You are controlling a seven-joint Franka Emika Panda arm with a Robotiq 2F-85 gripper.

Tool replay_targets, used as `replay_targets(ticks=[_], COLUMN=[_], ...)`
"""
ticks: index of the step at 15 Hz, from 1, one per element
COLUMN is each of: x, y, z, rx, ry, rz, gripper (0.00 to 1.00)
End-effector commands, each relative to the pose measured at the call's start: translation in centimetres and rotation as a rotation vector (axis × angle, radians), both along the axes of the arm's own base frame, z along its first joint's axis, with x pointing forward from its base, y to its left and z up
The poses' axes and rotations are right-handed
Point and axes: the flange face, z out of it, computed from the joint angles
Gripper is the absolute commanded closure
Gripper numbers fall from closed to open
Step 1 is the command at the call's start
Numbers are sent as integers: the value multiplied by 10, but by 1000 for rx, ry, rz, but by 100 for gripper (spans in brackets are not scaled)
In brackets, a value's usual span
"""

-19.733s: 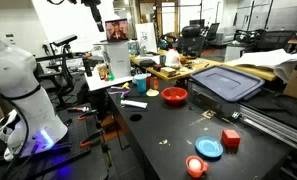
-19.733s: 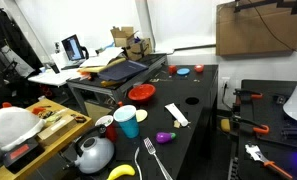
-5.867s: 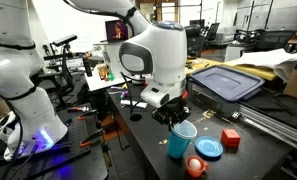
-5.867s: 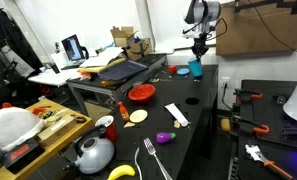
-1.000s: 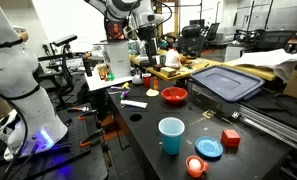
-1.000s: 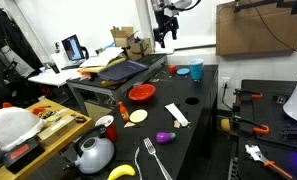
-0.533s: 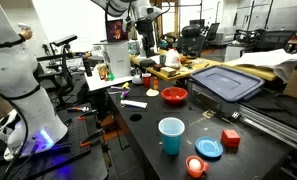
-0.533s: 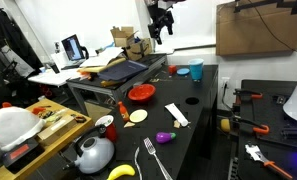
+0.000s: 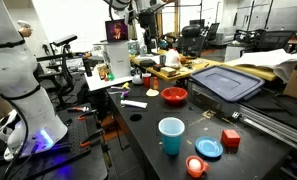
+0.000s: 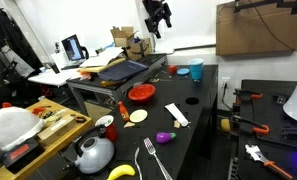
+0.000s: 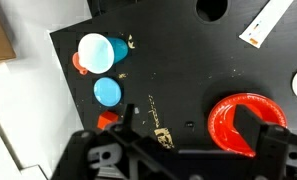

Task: Move the stacked blue cups to the right.

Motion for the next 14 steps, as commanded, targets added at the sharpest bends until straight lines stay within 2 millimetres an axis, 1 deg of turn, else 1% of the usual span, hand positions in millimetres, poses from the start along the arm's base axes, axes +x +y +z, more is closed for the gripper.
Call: replay_targets(ticks=[1,4,7,10,14], x=[7,7,5,-1,-5], y=[-8,-15,-19,-17,-12], z=[14,23,35,51,66], rx=[-53,-82,-72,-27,63], ry=[31,41,56,76,100], rz=[-29,-42,-53,-49,-46], gripper=[0,0,0,0,0])
